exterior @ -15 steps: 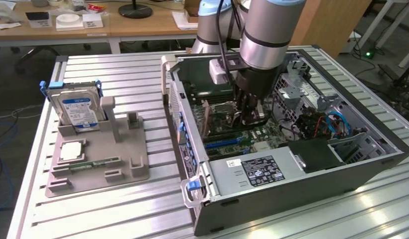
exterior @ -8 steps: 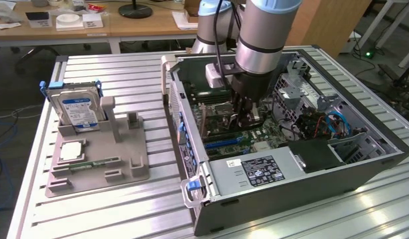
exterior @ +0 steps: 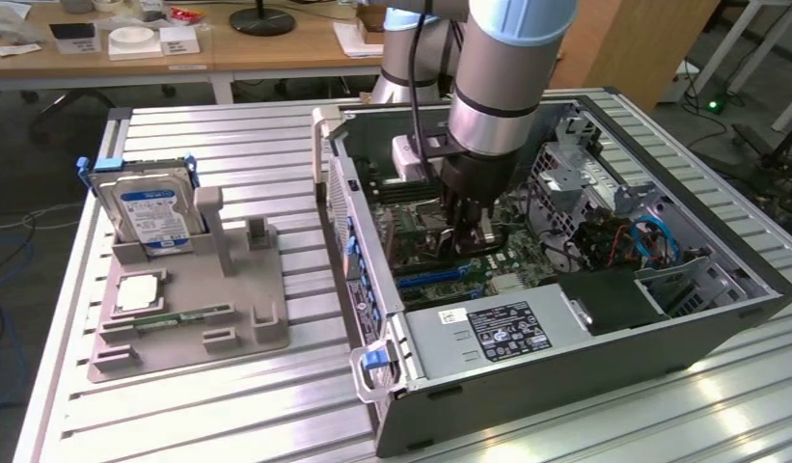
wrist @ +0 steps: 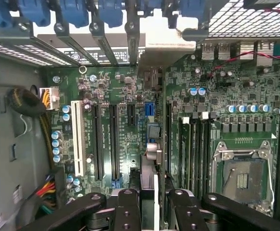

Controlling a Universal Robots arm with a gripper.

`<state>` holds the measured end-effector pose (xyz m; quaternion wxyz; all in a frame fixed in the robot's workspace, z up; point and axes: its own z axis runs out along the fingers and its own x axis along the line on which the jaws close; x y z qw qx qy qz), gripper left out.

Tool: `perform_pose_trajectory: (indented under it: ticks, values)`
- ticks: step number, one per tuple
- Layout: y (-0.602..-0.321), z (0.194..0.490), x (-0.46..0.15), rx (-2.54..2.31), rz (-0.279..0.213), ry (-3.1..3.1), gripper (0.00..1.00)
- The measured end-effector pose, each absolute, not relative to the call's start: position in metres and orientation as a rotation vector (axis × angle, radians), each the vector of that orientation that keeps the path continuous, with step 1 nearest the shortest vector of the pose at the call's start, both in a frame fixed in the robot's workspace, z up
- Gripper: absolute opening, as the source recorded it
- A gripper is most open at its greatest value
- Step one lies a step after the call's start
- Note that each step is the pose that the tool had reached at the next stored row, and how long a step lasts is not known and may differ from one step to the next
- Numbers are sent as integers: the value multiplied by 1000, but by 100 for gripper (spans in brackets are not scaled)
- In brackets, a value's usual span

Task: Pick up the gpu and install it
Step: 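Insert the gpu into the slot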

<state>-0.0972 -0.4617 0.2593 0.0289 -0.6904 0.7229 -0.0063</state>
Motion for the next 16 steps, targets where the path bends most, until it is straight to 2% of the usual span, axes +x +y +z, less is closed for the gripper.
perform_pose_trajectory:
  ticks: [16]
  values:
    - [-462, 243, -111, -2131, -18, 2231, 28]
